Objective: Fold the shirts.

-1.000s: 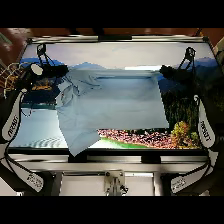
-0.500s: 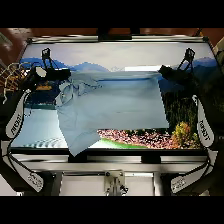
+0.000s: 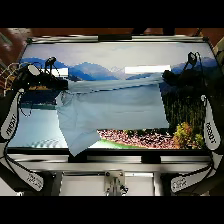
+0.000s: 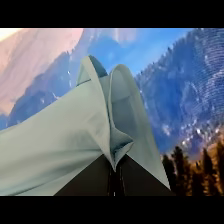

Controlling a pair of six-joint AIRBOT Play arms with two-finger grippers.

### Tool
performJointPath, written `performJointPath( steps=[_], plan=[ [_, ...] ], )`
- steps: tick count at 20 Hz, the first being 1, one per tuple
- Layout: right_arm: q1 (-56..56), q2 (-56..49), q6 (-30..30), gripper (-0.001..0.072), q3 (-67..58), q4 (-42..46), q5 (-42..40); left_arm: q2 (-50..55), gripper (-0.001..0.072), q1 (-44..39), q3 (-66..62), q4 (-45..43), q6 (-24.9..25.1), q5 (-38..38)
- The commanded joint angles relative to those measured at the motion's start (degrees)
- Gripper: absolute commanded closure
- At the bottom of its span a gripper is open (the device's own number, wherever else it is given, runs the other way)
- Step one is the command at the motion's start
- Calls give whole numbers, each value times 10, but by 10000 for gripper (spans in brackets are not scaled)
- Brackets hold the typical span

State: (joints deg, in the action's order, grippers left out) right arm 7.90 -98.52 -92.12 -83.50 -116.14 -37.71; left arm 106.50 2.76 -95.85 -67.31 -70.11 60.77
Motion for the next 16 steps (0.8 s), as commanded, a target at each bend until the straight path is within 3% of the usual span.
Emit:
performJointPath(
  steps=[1,5,6,7,8,9,13,16],
  plan=[
    [2,-1,27,667,0,12,-30,0,679,-2,0,-6,0,51],
    [2,-13,45,659,0,10,-46,4,676,-5,0,-6,-28,58],
    [2,-12,45,557,0,9,-47,3,644,-5,0,-6,-28,60],
    [2,-8,45,324,0,6,-48,2,539,-5,-2,-6,-28,66],
    [6,2,40,197,0,6,-51,2,301,-3,-9,-6,-29,78],
    [11,16,30,197,0,7,-56,2,120,0,-22,-6,-38,93],
    [54,98,12,197,0,34,-107,-25,112,31,-89,-6,-62,156],
    [98,146,5,197,0,122,-264,-64,116,69,-81,-6,-87,241]
  ],
)
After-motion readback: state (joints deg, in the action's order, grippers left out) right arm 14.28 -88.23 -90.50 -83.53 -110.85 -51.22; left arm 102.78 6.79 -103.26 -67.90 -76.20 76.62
